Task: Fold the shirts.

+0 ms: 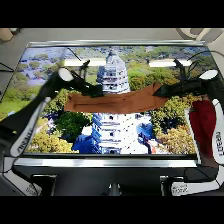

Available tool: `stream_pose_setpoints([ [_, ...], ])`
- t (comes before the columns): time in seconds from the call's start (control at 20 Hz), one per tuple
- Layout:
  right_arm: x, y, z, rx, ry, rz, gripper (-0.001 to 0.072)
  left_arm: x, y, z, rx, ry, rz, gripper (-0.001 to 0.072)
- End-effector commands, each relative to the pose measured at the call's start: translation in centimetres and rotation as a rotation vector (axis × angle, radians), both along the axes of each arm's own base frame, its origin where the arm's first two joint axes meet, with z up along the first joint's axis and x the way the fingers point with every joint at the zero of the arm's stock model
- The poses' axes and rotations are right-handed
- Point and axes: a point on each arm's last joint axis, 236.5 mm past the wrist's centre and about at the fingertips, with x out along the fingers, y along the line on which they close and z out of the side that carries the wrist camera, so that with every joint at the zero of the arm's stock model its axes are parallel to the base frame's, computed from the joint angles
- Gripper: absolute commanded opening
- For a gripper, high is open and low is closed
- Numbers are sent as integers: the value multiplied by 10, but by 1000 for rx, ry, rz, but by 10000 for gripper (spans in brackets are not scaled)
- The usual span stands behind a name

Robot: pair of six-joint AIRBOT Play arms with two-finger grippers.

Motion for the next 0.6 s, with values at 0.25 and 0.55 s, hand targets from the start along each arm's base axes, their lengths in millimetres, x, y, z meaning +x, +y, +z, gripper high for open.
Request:
stream_pose_setpoints([
  [0.25,-93,9,126,-106,-146,81,18,-86,-189,-62,-349,325,32,26],
  [0.55,-79,17,135,-104,-192,27,17,-82,-188,-45,-354,238,-15,24],
])
